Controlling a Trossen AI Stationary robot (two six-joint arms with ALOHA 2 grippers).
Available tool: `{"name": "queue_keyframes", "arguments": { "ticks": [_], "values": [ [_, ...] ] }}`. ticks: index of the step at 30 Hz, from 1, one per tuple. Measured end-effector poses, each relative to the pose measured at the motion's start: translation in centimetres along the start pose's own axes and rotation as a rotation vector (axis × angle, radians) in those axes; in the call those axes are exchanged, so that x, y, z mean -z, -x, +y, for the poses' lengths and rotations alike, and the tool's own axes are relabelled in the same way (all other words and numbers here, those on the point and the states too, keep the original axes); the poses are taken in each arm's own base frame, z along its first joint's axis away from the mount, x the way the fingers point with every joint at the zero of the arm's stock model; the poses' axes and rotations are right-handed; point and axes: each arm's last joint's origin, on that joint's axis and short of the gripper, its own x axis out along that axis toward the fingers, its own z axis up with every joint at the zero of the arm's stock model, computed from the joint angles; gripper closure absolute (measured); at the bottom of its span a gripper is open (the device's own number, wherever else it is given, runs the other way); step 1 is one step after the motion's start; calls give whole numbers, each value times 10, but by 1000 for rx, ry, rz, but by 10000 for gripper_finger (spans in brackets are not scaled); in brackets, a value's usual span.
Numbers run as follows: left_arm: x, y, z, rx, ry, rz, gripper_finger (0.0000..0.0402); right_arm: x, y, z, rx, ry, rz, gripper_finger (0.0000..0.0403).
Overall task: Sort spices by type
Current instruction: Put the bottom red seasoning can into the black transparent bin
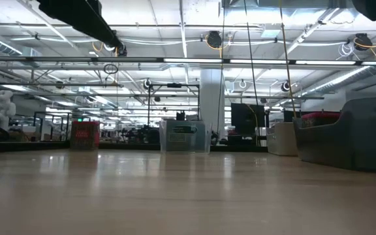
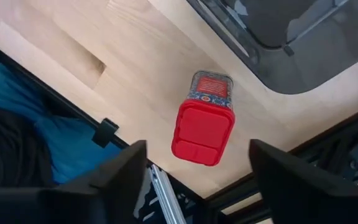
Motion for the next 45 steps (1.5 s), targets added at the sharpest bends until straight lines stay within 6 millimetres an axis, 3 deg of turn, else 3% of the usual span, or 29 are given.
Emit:
{"name": "queue_keyframes", "arguments": {
  "ticks": [4,8,23,36,45],
  "values": [
    [2,-1,0,-1,-2,2,111,0,0,0,0,34,0,88],
    [1,-1,0,-1,-2,0,111,2,0,-1,11,42,-6,70],
    [-9,-10,9,18,14,-46,111,46,-17,-3,62,-67,-135,77],
    [-13,-14,14,34,48,-50,111,45,-52,12,163,1,-146,78],
    [-13,-15,15,31,51,-49,111,43,-63,15,203,-26,-154,78]
  ]
}}
